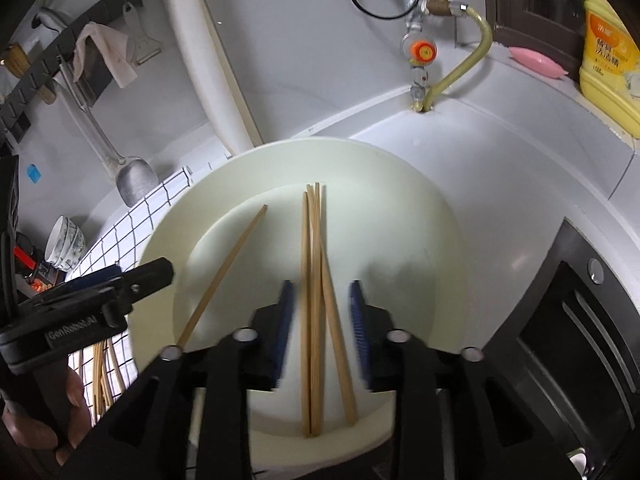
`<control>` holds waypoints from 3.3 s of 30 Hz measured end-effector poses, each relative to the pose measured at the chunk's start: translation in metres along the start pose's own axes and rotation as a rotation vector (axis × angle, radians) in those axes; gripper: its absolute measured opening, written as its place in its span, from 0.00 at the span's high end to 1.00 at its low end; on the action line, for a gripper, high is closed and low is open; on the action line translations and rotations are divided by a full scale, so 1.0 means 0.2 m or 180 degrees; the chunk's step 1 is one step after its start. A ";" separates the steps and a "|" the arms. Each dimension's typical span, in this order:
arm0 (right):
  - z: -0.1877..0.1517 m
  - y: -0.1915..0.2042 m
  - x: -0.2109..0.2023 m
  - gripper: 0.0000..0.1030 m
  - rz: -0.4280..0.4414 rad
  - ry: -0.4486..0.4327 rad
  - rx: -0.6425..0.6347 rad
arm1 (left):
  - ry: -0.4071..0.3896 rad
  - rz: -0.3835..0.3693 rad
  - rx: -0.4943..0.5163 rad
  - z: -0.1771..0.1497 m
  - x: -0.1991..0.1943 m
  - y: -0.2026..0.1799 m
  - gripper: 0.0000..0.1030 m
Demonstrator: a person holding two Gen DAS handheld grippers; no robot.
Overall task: Organize utensils
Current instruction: 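Open the right tool to drop its chopstick while the left tool releases its chopstick, then move both open tools back to the chopsticks on the cloth, then close the right tool on a chopstick while the left tool grasps another chopstick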
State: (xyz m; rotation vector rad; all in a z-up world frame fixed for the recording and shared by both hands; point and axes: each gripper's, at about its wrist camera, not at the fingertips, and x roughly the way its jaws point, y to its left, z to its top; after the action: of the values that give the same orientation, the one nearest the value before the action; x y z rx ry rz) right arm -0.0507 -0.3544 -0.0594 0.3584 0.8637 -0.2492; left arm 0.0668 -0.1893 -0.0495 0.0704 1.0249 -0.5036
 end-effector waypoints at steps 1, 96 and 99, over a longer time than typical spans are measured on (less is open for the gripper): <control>-0.01 0.01 -0.02 0.66 0.0013 -0.0012 -0.0009 | -0.0010 0.0006 -0.0015 -0.01 -0.02 0.02 0.10; -0.65 1.41 0.47 0.94 0.0471 0.0375 -0.1903 | 0.0049 0.0733 -0.0395 -0.66 -0.08 1.33 0.93; -0.64 1.42 0.45 0.94 0.0337 0.0333 -0.1976 | 0.0009 0.0714 -0.0385 -0.66 -0.10 1.33 0.93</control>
State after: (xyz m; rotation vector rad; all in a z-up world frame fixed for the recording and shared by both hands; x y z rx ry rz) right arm 0.0186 -0.0495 -0.1467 -0.1641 0.9746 0.1416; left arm 0.0684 0.0904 -0.1485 0.0775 1.0338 -0.2371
